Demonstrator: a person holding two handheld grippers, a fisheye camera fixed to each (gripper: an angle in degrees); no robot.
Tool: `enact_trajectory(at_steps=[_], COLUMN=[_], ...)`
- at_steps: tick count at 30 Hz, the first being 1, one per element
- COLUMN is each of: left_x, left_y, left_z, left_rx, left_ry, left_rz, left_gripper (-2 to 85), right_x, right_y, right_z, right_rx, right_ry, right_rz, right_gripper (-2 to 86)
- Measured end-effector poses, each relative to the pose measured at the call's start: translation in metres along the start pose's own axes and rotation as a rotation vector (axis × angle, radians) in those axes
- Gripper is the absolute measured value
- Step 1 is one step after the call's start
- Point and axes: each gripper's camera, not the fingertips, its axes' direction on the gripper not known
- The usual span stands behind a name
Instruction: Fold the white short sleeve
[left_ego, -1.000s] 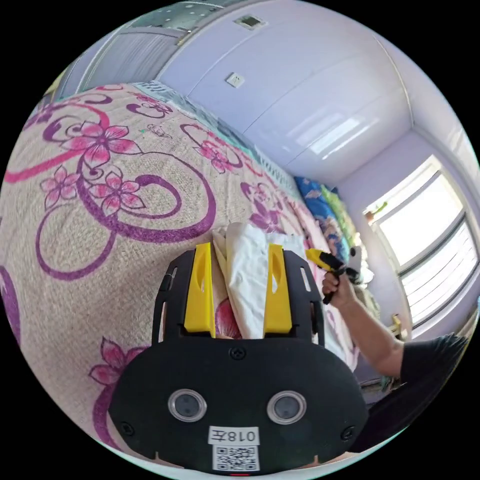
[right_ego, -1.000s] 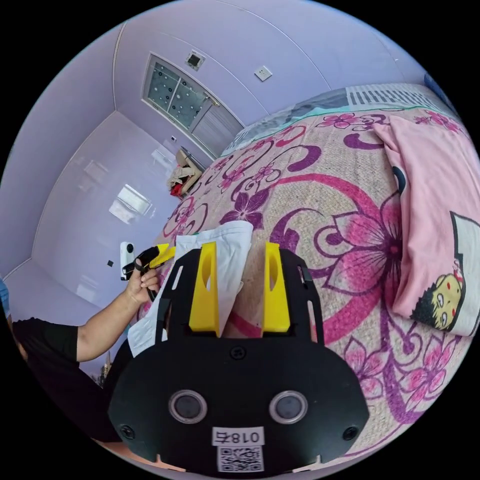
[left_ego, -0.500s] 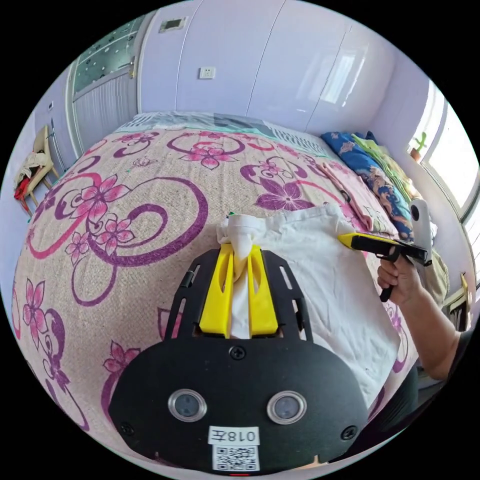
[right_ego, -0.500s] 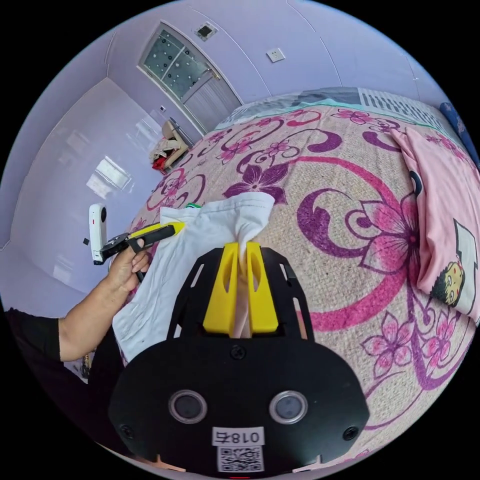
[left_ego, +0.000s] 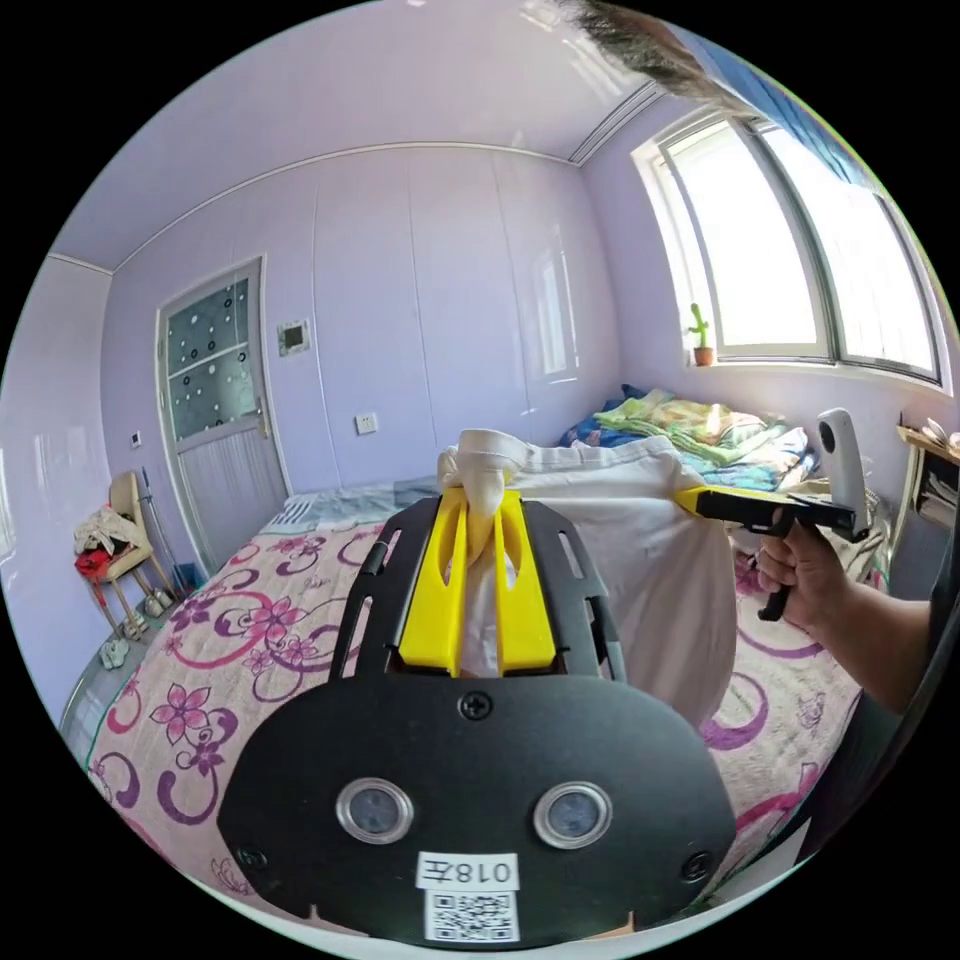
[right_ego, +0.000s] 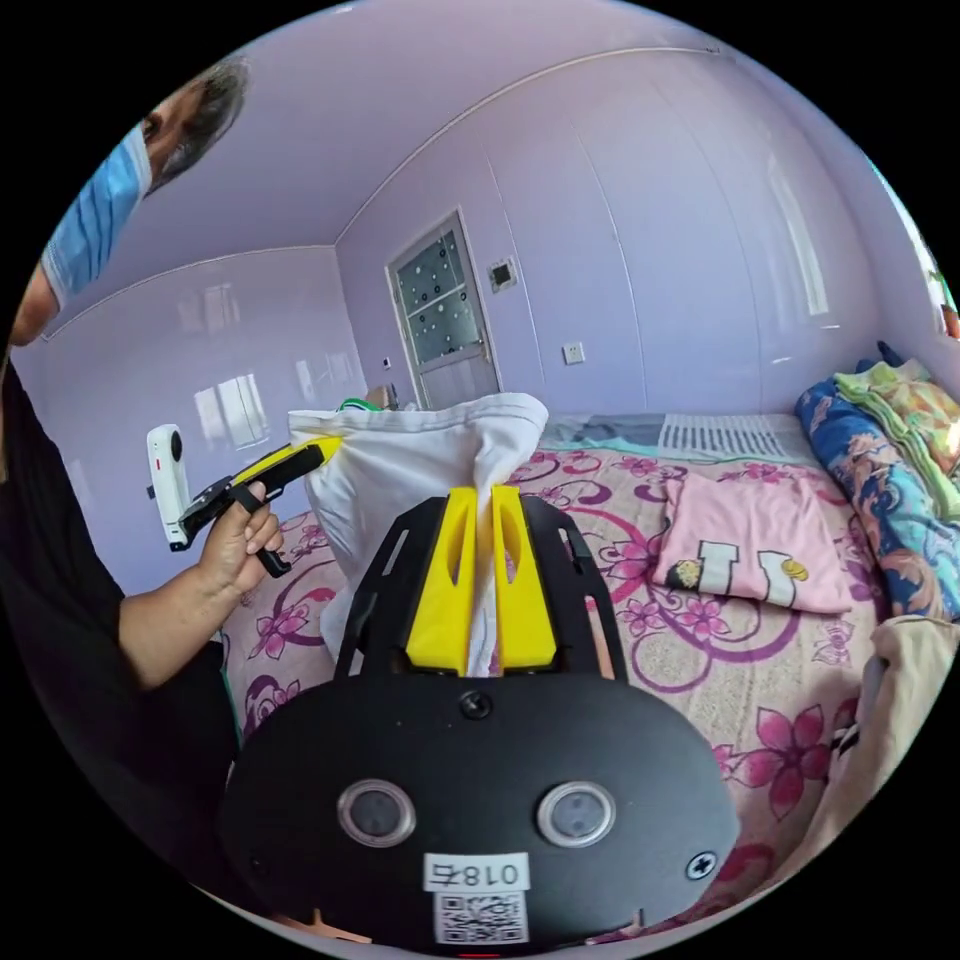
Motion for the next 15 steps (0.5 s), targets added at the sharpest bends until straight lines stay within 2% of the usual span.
enact_trajectory(at_steps=[3, 6, 10, 15], left_x=[0.027, 0.049, 0.079, 0.098], left_y=[-0.058, -0.108, -0.176, -0.249], left_z=[-0.010, 0.015, 0.096, 0.257], left_rx=[0.063, 0.092, 0.110, -0.019], left_ry=[0.060, 0.135, 0.181, 0.190], left_rz=[0.017, -0.011, -0.045, -0.079], left_gripper=[4.5, 4.5, 4.6, 4.9], right_x=[0.000, 0.016, 0.072, 0.183], right_y=[-0.003, -0.014, -0.034, -0.065], right_z=[-0.056, -0.094, -0.106, -0.054], right_rx=[0.084, 0.124, 0.127, 0.018], right_ry=[0.111, 0.233, 0.381, 0.507], right_rz=[-0.061, -0.112, -0.127, -0.033], right_gripper=[1.6, 1.6, 1.9, 2.9])
